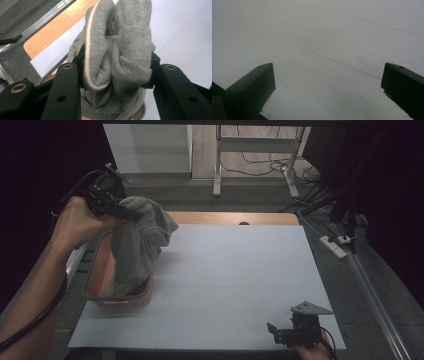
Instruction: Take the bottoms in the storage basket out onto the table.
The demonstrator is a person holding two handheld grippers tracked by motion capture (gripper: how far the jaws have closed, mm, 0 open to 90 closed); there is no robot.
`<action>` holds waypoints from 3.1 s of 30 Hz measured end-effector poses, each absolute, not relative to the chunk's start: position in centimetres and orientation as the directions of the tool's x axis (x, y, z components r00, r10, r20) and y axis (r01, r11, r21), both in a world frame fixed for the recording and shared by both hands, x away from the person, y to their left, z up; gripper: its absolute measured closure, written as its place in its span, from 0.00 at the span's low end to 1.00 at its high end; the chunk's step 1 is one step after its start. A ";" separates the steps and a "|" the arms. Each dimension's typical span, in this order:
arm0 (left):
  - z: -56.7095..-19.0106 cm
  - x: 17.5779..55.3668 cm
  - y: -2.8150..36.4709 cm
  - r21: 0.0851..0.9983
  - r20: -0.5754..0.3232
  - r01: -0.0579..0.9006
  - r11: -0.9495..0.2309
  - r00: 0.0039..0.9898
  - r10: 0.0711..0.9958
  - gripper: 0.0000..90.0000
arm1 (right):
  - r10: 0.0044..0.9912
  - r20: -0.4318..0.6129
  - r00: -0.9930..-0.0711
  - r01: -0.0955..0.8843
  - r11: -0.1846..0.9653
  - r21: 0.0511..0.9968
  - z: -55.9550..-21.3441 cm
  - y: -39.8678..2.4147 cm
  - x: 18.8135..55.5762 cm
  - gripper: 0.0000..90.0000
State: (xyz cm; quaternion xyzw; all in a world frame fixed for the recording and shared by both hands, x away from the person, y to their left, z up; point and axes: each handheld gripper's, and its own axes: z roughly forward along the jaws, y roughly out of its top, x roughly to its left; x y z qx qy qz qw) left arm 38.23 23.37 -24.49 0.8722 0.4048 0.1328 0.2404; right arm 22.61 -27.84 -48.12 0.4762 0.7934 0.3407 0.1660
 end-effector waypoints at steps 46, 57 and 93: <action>-20.4 39.6 11.2 0.596 0.082 0.461 -0.657 0.779 0.621 0.61 | 0.867 0.075 -0.492 0.643 0.304 0.703 -48.0 -28.0 22.4 0.00; -20.4 39.6 8.2 0.604 0.085 0.422 -0.676 0.809 0.581 0.61 | 0.865 0.079 -0.495 0.642 0.303 0.705 -48.0 -28.1 22.4 0.00; -24.4 40.4 4.5 0.573 0.104 0.385 -0.723 0.841 0.531 0.60 | 0.862 0.085 -0.500 0.636 0.299 0.712 -48.0 -28.2 22.3 0.00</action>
